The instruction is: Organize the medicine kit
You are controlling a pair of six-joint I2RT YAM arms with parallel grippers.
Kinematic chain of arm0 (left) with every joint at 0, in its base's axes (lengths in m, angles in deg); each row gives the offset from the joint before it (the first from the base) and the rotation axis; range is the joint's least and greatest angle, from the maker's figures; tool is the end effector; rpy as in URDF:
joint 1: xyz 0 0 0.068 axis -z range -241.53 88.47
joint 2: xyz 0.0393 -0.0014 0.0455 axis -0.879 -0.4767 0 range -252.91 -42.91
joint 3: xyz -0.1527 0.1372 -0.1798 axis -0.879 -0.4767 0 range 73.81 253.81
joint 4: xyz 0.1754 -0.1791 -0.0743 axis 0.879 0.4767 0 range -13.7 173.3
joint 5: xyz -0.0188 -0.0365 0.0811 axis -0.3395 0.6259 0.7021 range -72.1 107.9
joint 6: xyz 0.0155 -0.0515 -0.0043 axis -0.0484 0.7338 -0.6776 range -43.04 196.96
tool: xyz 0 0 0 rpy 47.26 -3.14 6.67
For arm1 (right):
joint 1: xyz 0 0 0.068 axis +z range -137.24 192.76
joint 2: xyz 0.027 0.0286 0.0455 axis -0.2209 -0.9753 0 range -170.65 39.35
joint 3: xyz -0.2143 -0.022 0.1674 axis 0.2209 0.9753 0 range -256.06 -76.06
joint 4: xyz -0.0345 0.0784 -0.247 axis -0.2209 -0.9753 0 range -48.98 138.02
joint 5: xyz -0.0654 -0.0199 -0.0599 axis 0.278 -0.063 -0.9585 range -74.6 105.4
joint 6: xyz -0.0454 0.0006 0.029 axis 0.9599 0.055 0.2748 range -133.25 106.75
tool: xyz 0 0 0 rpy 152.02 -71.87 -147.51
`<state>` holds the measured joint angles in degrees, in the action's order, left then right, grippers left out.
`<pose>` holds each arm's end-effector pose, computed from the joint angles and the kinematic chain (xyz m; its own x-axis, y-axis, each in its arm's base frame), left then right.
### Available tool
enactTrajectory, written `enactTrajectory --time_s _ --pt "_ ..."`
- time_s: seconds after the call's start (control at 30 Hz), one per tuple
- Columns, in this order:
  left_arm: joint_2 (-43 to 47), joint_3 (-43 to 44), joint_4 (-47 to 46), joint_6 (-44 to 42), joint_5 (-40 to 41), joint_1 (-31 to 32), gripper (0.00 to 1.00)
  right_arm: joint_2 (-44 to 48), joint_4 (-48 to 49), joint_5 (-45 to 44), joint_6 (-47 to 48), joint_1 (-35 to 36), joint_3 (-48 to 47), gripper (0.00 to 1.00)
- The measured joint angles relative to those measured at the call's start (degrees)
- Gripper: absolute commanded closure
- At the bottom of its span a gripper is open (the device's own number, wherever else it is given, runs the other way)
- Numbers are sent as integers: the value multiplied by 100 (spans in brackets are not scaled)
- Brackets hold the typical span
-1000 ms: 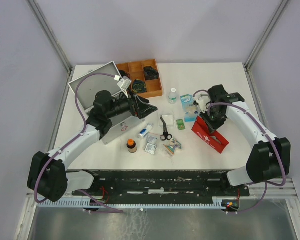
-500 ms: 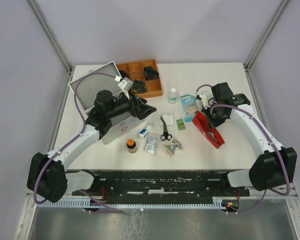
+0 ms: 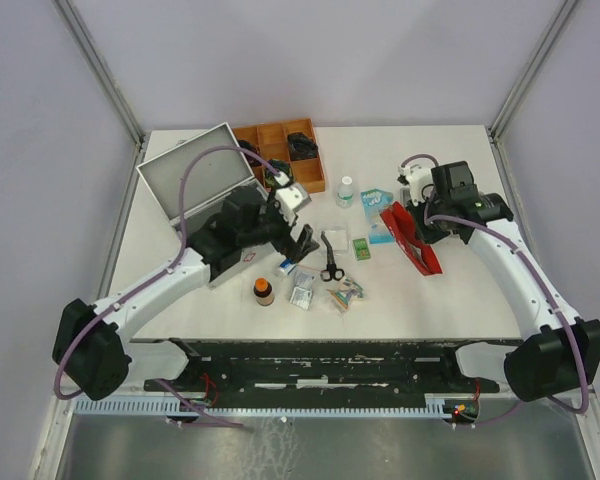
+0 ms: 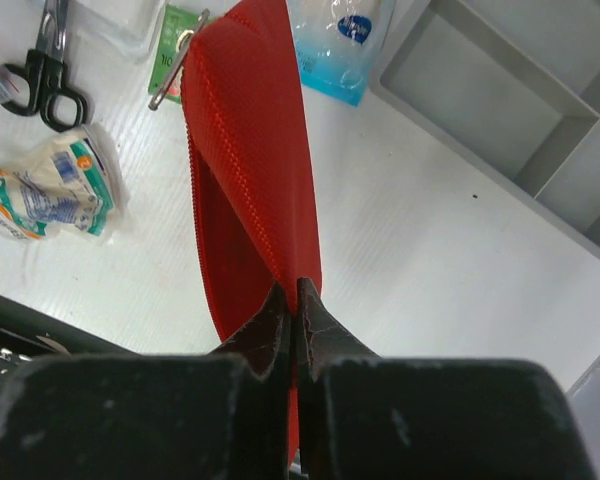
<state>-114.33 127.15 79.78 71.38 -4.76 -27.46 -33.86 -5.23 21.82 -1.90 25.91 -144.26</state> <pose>0.2298 -0.1720 0.3055 -0.2238 0.2597 -0.9394 0.8394 0.5411 -0.0504 0.2431 0.0609 0.3116 -0.7563 -0.3775 -0.5343 -0.4407 0.8976 -0.0105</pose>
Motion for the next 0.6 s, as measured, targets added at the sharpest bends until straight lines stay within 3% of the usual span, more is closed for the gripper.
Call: enactTrajectory --time_s 0.23,0.47,0.6 --pt "-195 -11 833 -1108 918 1082 1 181 315 -26 -269 15 151 99" --pt "-369 -48 1014 -1670 702 1486 4 328 376 -42 -374 15 323 99" --pt "-745 -50 1005 -1856 496 1764 11 496 514 -46 -404 13 527 99"
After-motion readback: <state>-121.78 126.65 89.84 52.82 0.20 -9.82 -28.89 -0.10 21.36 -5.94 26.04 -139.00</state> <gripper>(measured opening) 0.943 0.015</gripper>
